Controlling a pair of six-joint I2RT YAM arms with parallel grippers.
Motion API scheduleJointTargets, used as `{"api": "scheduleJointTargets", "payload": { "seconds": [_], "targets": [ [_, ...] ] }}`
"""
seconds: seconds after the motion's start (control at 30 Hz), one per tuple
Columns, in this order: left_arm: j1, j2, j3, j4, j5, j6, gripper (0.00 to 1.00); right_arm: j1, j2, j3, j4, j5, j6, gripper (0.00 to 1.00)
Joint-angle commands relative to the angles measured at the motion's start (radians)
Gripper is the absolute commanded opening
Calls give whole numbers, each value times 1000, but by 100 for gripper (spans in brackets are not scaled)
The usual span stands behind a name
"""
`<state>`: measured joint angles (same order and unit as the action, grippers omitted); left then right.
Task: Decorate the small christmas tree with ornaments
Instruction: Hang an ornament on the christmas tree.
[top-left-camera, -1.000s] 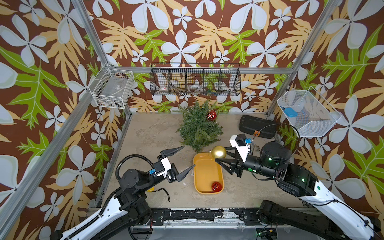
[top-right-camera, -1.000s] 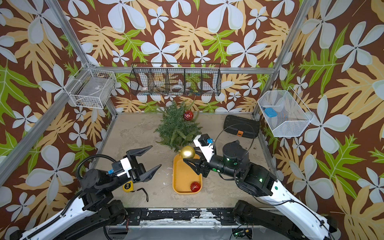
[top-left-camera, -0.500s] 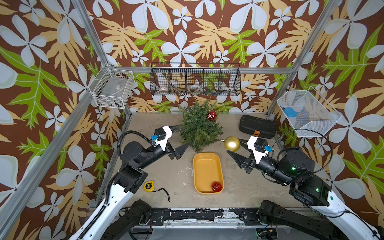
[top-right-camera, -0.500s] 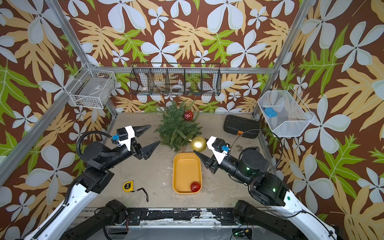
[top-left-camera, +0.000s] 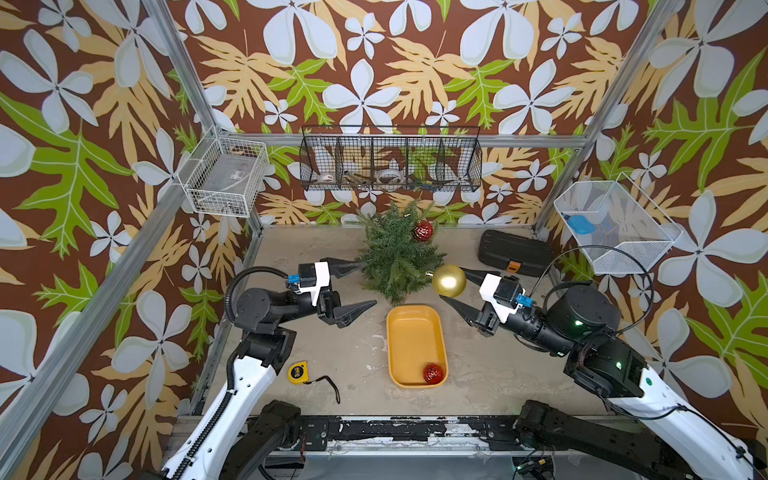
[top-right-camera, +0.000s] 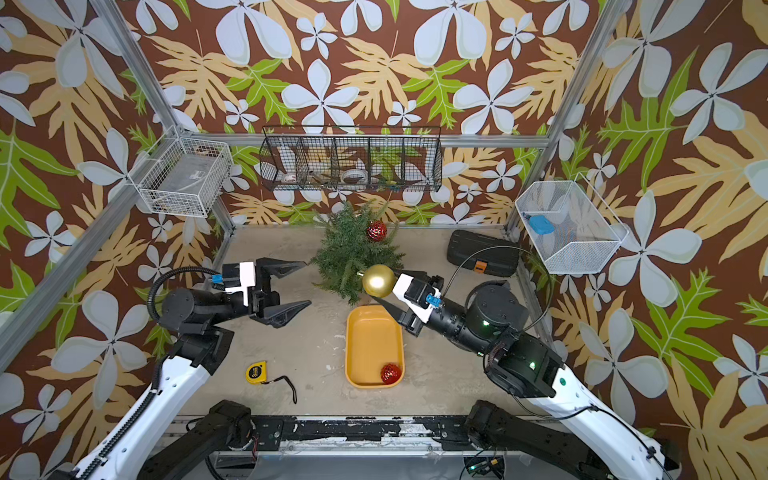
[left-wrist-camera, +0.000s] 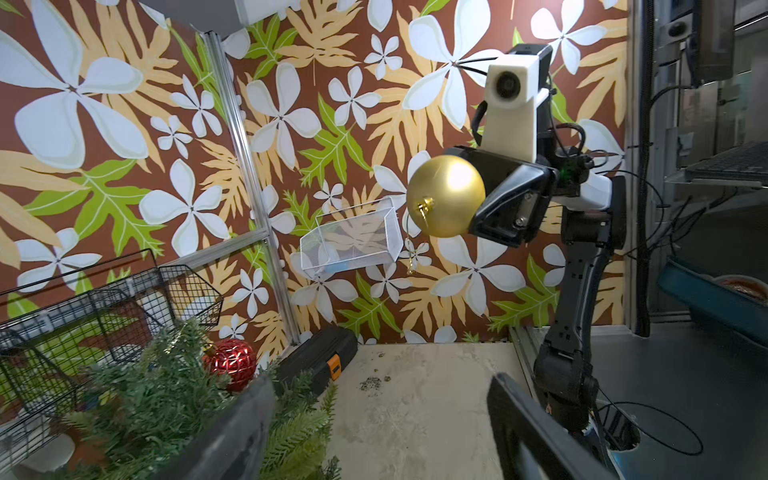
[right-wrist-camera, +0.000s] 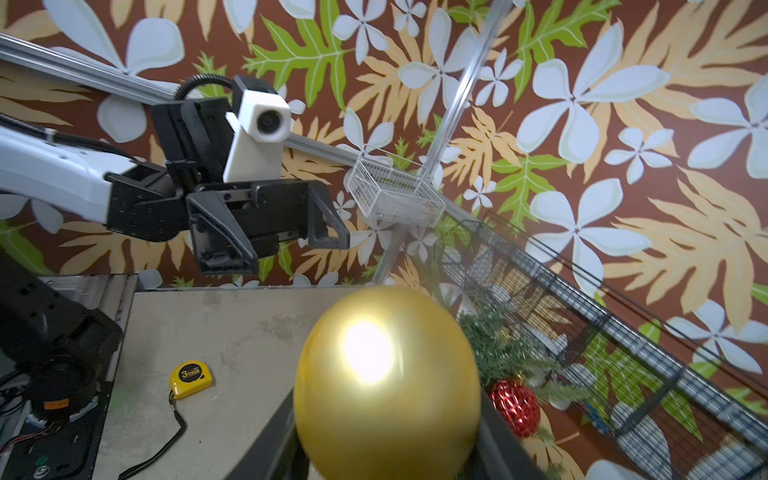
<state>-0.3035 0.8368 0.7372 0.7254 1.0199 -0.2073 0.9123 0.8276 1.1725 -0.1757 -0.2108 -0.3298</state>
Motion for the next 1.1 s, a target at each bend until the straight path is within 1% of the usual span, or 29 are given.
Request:
{"api": "scheduleJointTargets", "payload": {
  "seconds": [0.0, 0.07, 0.1, 0.2, 0.27, 0.37, 0.47, 0.6, 0.77, 0.9, 1.07],
  "targets": [
    [-56, -37, -66, 219, -42, -20, 83, 0, -2, -9, 64, -212, -58, 48],
    [-115, -54, -88, 211, -81, 33, 83, 1, -6, -23, 86, -253, -62, 46],
    [-129, -53, -85, 197, -79, 44, 82, 0, -7, -26, 90, -262, -62, 46],
    [-148, -37, -69, 186, -75, 31, 80, 0, -7, -28, 90, -300, -68, 45],
    [-167, -19, -54, 188, -71, 17, 75, 0, -5, -33, 90, -332, -77, 45],
    [-214, 4, -36, 188, -75, 13, 66, 0, -6, -41, 101, -346, -81, 44],
    [-279, 31, -30, 184, -96, 26, 64, 0, -4, -48, 111, -351, -86, 43],
    [-335, 69, -15, 161, -92, 46, 61, 0, -4, -56, 121, -352, -86, 42],
    [-361, 86, -13, 149, -124, 56, 58, 0, -5, -60, 119, -363, -84, 41],
    [-367, 94, -3, 141, -109, 56, 54, 0, -1, -65, 119, -352, -91, 40],
    [-374, 94, 4, 116, -121, 69, 49, 0, 3, -62, 119, -334, -78, 37]
  ]
}}
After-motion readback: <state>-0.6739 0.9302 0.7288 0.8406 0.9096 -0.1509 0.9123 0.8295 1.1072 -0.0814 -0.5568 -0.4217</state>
